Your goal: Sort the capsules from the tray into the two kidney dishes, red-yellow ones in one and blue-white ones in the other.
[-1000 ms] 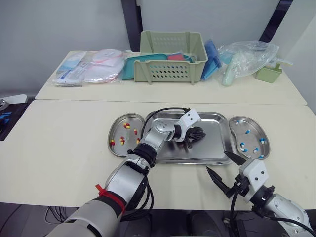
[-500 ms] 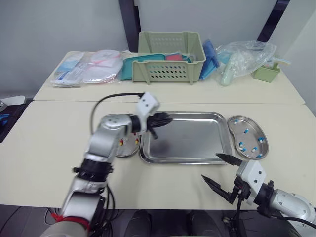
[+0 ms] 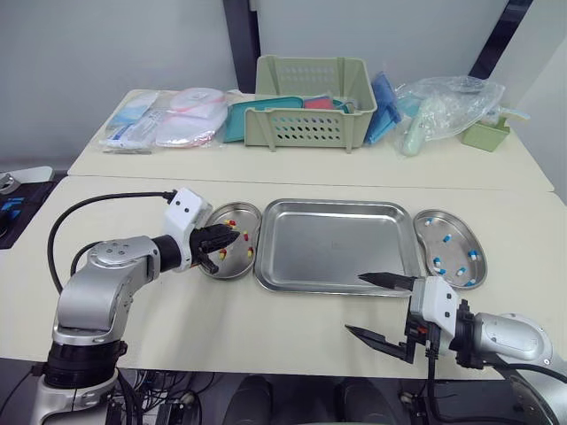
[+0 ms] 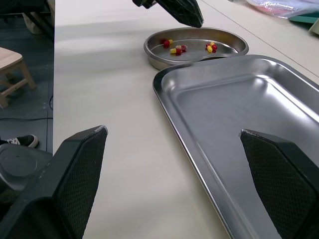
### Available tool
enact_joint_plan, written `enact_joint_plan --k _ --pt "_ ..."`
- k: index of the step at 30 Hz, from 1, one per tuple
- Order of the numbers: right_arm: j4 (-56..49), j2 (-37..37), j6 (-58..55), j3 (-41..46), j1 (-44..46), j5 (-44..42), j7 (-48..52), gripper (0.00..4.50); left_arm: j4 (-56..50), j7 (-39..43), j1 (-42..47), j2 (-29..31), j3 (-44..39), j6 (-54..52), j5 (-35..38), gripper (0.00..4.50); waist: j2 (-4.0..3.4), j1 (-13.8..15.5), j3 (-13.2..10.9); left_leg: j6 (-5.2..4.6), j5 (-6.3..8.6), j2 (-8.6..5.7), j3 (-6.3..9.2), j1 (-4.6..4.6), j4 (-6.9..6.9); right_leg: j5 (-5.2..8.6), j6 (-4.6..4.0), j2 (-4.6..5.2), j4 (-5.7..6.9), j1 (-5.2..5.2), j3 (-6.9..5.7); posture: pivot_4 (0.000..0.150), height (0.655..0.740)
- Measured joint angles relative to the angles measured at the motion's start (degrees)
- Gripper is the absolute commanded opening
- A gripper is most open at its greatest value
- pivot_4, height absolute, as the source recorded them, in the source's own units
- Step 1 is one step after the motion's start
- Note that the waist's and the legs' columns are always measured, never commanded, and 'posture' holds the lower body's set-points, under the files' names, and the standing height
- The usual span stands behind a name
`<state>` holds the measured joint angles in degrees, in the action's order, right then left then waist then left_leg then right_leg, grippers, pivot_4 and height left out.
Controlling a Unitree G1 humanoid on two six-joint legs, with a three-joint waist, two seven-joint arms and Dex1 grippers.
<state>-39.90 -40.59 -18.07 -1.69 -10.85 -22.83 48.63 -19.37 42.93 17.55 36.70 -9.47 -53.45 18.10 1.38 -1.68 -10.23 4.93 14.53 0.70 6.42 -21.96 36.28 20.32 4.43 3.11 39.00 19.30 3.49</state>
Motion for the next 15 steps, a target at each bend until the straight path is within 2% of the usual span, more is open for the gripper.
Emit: enact_joint_plan --k 2,8,15 --pt "0.0 0.24 -0.23 -0.19 0.43 -0.44 -0.05 4.5 0.49 -0.83 0.03 0.0 -1.13 -0.37 0.9 1.7 0.0 -0.02 0.0 0.0 0.0 0.0 0.0 0.0 0.0 0.0 0.0 0.0 0.0 0.0 0.0 0.15 0.74" --pt "0.0 0.32 -0.88 -0.5 0.35 -0.8 -0.28 4.5 1.94 -0.96 0.19 0.27 -3.84 -1.88 4.95 3.63 0.0 -0.04 0.0 0.0 0.0 0.0 0.0 0.0 0.0 0.0 0.0 0.0 0.0 0.01 0.0 0.15 0.74" --pt "0.0 0.84 -1.02 -1.68 0.56 -0.41 -1.38 4.5 3.53 -0.24 0.38 3.73 -6.16 -1.1 8.37 3.63 0.01 -0.09 -0.01 0.0 0.0 0.01 0.0 0.0 -0.01 0.0 0.0 -0.01 0.01 0.03 -0.01 0.15 0.74"
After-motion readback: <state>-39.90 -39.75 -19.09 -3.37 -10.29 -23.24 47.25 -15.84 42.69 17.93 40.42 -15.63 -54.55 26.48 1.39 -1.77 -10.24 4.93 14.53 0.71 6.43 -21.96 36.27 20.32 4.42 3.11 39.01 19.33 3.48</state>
